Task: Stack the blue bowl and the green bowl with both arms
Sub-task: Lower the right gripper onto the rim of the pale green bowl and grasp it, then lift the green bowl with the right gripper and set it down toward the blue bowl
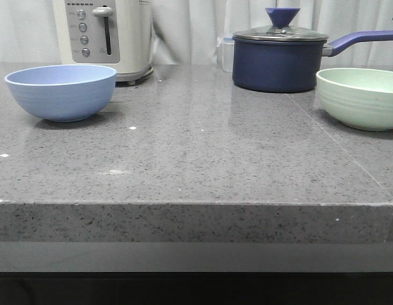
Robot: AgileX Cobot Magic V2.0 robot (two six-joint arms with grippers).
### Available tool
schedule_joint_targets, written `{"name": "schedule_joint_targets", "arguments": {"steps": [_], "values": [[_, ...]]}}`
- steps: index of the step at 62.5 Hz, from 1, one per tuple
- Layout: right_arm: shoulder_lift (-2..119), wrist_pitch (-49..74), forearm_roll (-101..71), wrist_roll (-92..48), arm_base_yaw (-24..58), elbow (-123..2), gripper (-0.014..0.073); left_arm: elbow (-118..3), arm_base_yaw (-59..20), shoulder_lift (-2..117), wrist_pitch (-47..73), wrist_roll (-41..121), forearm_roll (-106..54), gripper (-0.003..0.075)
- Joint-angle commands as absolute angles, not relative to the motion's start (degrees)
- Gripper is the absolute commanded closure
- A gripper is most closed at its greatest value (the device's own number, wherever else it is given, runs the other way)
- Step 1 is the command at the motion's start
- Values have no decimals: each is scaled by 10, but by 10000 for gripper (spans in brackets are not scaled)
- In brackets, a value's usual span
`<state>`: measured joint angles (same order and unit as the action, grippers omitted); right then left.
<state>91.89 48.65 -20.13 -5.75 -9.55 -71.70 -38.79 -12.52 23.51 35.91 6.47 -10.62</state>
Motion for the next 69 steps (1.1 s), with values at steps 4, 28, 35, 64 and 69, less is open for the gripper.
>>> {"name": "schedule_joint_targets", "arguments": {"steps": [4, 28, 35, 64, 69], "values": [[896, 477, -215, -75, -100, -736, 579, -407, -130, 242, 316, 65, -112, 229], [875, 490, -201, -117, -61, -761, 657, -407, -130, 242, 316, 65, -112, 229], [877, 506, -183, -117, -7, -808, 648, -407, -130, 242, 316, 65, -112, 229], [974, 511, -129, -49, 194, -937, 648, -407, -130, 242, 321, 65, -112, 229], [995, 511, -129, -41, 208, -948, 648, -407, -130, 242, 321, 65, -112, 229]]}}
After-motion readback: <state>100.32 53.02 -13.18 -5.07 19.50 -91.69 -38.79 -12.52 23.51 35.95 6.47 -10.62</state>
